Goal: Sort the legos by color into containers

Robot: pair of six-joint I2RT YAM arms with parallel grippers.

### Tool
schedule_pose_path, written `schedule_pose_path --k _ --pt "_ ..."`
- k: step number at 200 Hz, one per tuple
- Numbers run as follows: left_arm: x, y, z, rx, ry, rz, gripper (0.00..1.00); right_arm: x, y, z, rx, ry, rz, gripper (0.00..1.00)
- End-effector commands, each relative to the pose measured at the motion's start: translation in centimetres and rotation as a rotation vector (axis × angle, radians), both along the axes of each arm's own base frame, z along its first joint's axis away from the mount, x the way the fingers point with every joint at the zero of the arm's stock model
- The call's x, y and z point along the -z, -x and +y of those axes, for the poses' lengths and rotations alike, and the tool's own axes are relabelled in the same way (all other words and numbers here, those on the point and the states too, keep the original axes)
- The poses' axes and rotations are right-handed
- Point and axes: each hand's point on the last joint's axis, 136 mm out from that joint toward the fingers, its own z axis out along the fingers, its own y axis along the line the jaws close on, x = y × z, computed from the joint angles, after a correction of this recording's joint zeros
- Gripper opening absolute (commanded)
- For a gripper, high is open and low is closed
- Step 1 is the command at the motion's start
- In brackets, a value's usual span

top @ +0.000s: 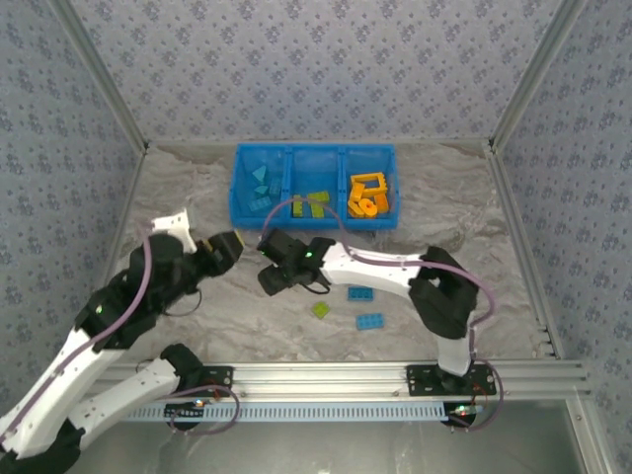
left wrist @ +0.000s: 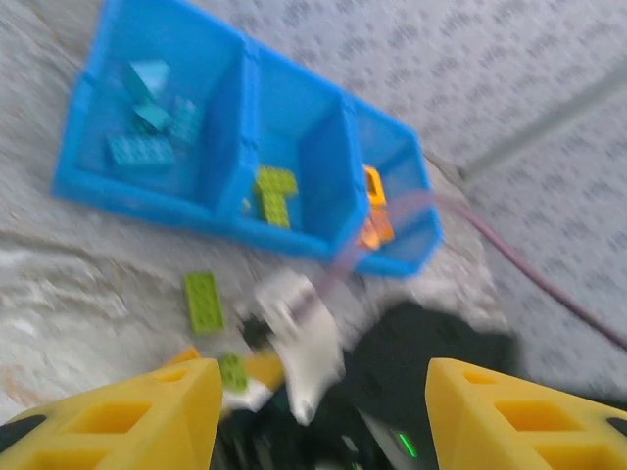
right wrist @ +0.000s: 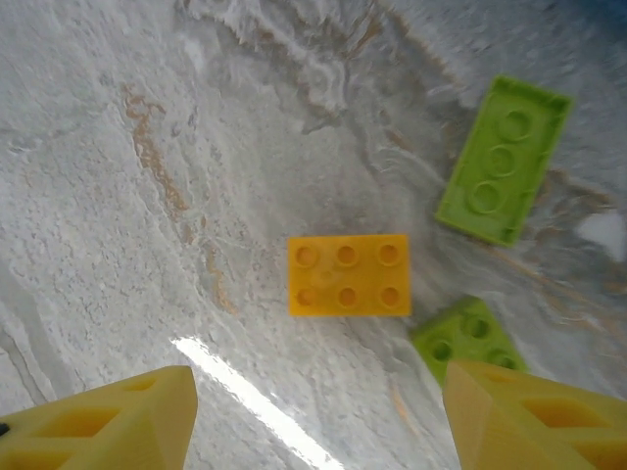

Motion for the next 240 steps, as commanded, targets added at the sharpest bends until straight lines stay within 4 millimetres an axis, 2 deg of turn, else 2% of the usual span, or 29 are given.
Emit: schedule_pose_path --k 1,13,38,59,71,76,135,220,240 --pt "2.0 3.8 -0.8 0.162 0.044 0.058 0.57 1.8 0.2 0.4 0.031 0.080 0.059 0.71" --pt "2.0 4.9 -0.3 0.176 0.099 0.047 0.58 3.0 0.1 0.4 0.036 0.119 0.071 0.71" --pt "1.5 5.7 0.5 0.160 0.172 0.018 0.58 3.7 -0.6 0.7 0.030 0.155 0.025 0.71" --pt "1.4 5.3 0.1 0.154 0.210 0.010 0.58 3.7 -1.3 0.8 0.021 0.173 -0.018 0.72" --pt "2.0 5.2 -0.2 0.159 0.210 0.026 0.57 3.8 -1.6 0.9 0.018 0.183 -0.026 0.73" --pt "1.5 5.0 -0.4 0.163 0.226 0.008 0.57 4.0 -1.7 0.9 0.015 0.189 -0.024 0.73" --pt "0.8 4.9 -0.5 0.174 0.206 -0.010 0.57 6.3 -2.1 1.4 0.021 0.227 0.026 0.70" --pt "0.3 4.6 -1.3 0.198 0.218 -0.023 0.56 6.6 -2.3 0.8 0.029 0.266 0.005 0.68" --pt "0.3 4.5 -1.6 0.204 0.221 -0.022 0.55 7.1 -2.1 1.0 0.021 0.269 0.013 0.63"
